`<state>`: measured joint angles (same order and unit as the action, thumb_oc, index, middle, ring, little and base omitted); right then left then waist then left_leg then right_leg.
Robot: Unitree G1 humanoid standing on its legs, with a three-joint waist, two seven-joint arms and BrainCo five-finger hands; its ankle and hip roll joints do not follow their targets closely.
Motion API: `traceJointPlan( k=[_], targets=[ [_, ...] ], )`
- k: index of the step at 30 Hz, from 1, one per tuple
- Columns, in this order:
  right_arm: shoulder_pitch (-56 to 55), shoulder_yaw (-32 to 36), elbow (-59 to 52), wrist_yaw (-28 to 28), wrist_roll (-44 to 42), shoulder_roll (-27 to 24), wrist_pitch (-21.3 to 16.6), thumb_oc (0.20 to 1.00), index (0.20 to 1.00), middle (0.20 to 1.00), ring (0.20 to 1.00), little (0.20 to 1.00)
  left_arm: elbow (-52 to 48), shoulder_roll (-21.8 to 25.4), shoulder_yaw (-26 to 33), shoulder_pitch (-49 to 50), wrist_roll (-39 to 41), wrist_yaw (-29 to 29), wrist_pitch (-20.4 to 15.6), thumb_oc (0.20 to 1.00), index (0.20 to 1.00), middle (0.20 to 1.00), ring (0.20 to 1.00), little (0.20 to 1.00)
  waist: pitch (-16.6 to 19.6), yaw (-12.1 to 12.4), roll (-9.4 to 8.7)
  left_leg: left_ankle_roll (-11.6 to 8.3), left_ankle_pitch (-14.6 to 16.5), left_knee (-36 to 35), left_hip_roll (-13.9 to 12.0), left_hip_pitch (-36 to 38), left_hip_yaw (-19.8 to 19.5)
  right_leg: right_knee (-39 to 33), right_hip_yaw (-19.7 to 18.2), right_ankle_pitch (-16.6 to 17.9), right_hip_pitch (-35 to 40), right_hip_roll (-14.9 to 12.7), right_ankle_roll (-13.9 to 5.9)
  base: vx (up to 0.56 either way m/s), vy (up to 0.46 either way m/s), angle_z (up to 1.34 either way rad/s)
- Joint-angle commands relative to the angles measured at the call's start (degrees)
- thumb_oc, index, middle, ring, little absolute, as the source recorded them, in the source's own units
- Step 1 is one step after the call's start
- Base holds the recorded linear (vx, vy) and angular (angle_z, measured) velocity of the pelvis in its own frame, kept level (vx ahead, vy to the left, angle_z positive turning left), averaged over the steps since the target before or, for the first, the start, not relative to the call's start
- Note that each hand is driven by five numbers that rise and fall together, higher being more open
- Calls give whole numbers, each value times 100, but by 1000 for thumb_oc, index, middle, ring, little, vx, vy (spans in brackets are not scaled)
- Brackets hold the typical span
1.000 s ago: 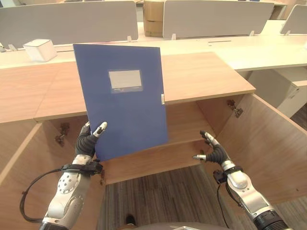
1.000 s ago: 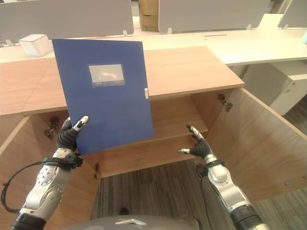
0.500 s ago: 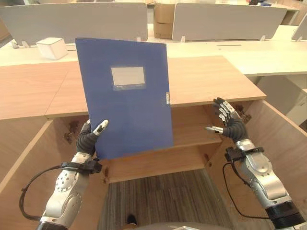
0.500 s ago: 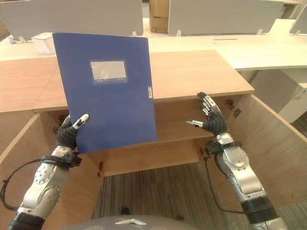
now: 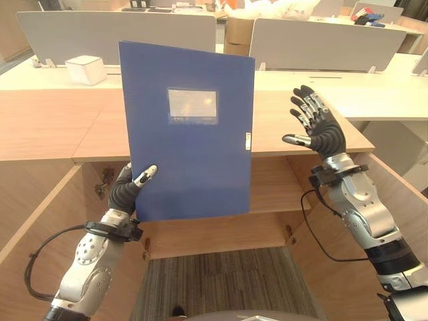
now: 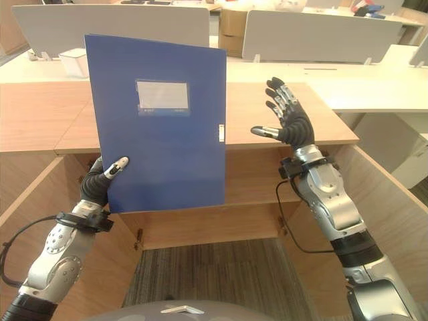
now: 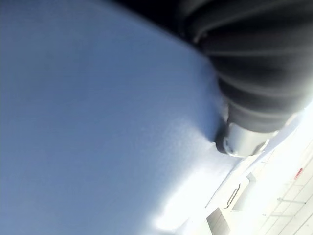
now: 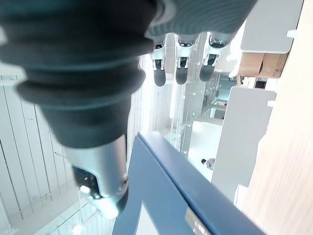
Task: Put the empty folder in the office cabinet
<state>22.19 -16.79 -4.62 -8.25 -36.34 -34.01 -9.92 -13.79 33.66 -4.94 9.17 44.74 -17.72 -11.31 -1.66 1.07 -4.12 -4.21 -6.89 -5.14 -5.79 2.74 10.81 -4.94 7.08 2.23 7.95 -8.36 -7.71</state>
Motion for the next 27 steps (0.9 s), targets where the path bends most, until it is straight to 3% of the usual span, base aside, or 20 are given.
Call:
traceJointPlan(
  k=[1, 8, 18, 27],
  targets=[
    [205, -62, -2, -183, -513, -178, -175, 1000, 1000, 1000, 1000, 1000, -331, 226, 5, -380, 175, -86, -320, 200, 200, 200, 200, 200, 242, 88, -6, 72, 711, 14, 112, 386, 71, 67, 16, 112, -387, 168, 18, 0, 0, 0],
    [431, -1103, -131, -648, -1696, -244, 290, 1000, 1000, 1000, 1000, 1000, -445, 582, -178, -488, 163, -41, -358, 200, 200, 200, 200, 200, 211, 110, -50, 24, 675, 14, 78, 390, 68, 89, 34, 140, -402, 146, 10, 0, 0, 0],
    [403, -1650, -23, -666, -2149, 15, 689, 1000, 1000, 1000, 1000, 1000, -498, 665, -313, -677, 45, 105, -383, 200, 200, 200, 200, 200, 182, 118, -41, 9, 677, 14, 68, 414, 73, 110, 10, 134, -394, 138, 10, 0, 0, 0],
    [53, -1859, 510, -378, -2167, 902, 1032, 1000, 1000, 1000, 1000, 1000, -494, 319, -291, -891, -139, 379, -345, 200, 200, 200, 200, 200, 141, 155, -24, 5, 676, 14, 59, 424, 58, 112, 6, 129, -388, 137, 31, 0, 0, 0]
  ],
)
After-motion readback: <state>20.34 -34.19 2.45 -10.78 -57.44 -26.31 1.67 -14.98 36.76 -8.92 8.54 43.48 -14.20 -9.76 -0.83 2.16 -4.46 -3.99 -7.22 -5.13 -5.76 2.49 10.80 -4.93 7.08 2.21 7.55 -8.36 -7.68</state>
